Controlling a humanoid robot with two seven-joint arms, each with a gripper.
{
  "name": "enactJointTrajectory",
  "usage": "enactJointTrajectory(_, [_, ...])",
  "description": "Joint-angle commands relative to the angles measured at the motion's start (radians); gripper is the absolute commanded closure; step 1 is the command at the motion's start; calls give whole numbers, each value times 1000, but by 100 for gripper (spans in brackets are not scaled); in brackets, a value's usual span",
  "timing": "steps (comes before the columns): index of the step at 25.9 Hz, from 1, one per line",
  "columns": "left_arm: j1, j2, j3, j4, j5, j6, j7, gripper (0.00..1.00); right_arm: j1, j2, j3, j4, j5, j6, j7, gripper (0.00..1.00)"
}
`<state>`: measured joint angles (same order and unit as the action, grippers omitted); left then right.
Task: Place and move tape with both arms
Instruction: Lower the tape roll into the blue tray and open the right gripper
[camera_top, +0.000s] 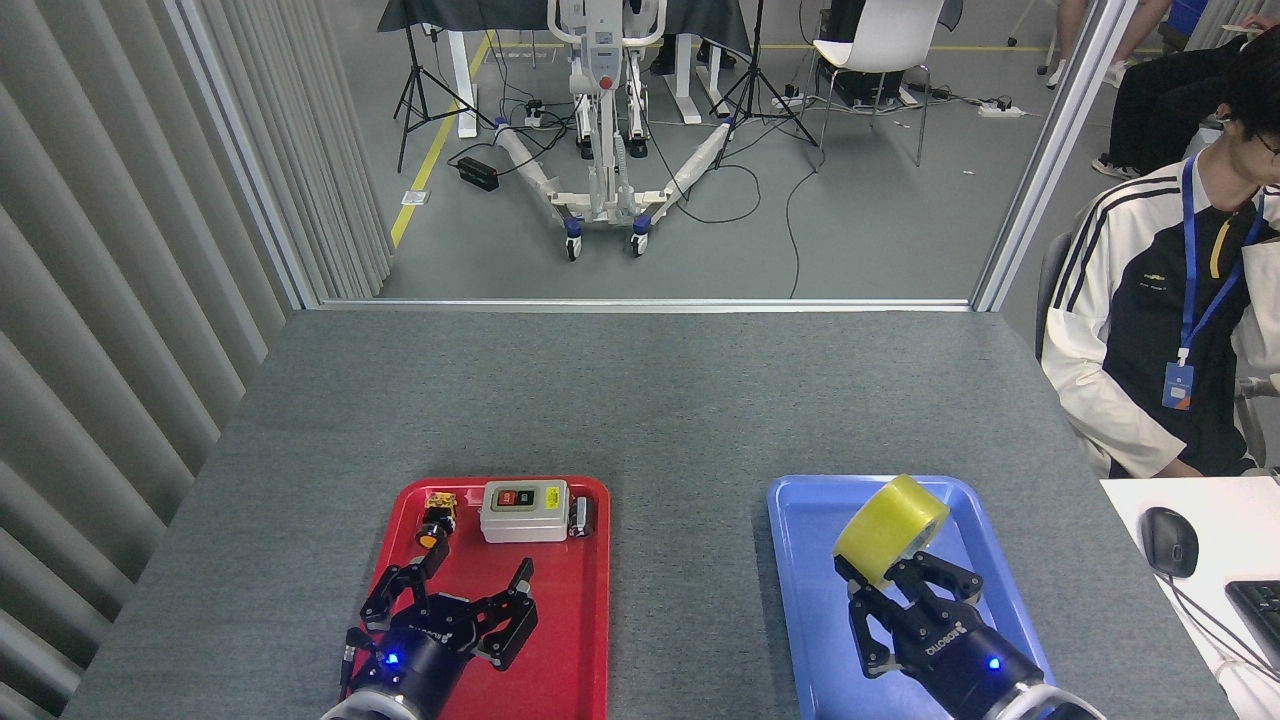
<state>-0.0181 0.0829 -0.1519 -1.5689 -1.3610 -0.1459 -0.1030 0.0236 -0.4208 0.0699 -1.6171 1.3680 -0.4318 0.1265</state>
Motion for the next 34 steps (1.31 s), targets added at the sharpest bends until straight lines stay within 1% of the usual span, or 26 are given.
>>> enactJointTrajectory(1, [3,8,-5,-29,-30,34,8,0,-54,-3,7,-1,-1,102,274,100])
enactJointTrajectory(3, [3,18,-5,-43,-32,51,22,0,-85,-4,19,-1,-7,117,455,100])
enactJointTrajectory(4, [6,25,-6,-62,-33,57,28,0,-106,-3,34,-1,-21,130,552,100])
enactJointTrajectory(6, [10,17,-5,-68,-33,66,68,0,-148,5,60,-1,-84,166,743,100])
enactJointTrajectory(8, [18,12,-2,-62,-30,68,95,0,-175,10,64,-1,-150,214,909,100])
enactJointTrajectory(10, [20,8,-12,-52,-29,65,98,0,-200,10,65,-1,-182,258,1050,96])
enactJointTrajectory(12, [6,-5,-12,-43,-29,58,97,0,-212,13,67,2,-182,318,1130,96])
enactJointTrajectory(14, [-5,-11,-12,-45,-29,55,94,0,-214,13,71,11,-179,397,1131,94])
enactJointTrajectory(15, [-6,-9,-12,-42,-27,57,97,0,-215,13,79,14,-175,432,1130,88])
enactJointTrajectory(16, [-11,-11,-12,-26,-27,58,97,0,-215,13,87,19,-173,456,1128,80])
enactJointTrajectory(17, [-16,-9,-12,-10,-27,54,98,0,-215,13,90,20,-168,475,1121,68])
enactJointTrajectory(18, [-16,-8,-12,1,-29,52,100,0,-215,13,90,22,-161,489,1110,51])
enactJointTrajectory(19, [-16,-6,-12,6,-29,51,101,0,-214,11,90,25,-153,499,1096,30])
enactJointTrajectory(20, [-16,-2,-12,9,-29,51,106,0,-212,11,90,28,-152,515,1079,1])
enactJointTrajectory(24, [-17,3,2,13,-30,58,141,0,-203,11,88,25,-155,527,980,0])
enactJointTrajectory(26, [-23,5,2,12,-32,58,143,0,-195,13,79,5,-155,525,874,0])
enactJointTrajectory(27, [-23,3,2,9,-32,58,141,0,-185,13,65,-3,-153,525,785,0])
enactJointTrajectory(28, [-25,3,2,10,-30,58,141,0,-160,13,42,-3,-152,525,665,0])
enactJointTrajectory(32, [-25,5,2,4,-29,46,144,0,-54,16,-42,9,-145,516,78,0])
enactJointTrajectory(33, [-23,3,0,1,-29,46,144,0,-37,17,-44,16,-135,516,-40,0])
enactJointTrajectory(34, [-22,-2,0,1,-30,46,146,0,-24,20,-47,20,-124,516,-122,0])
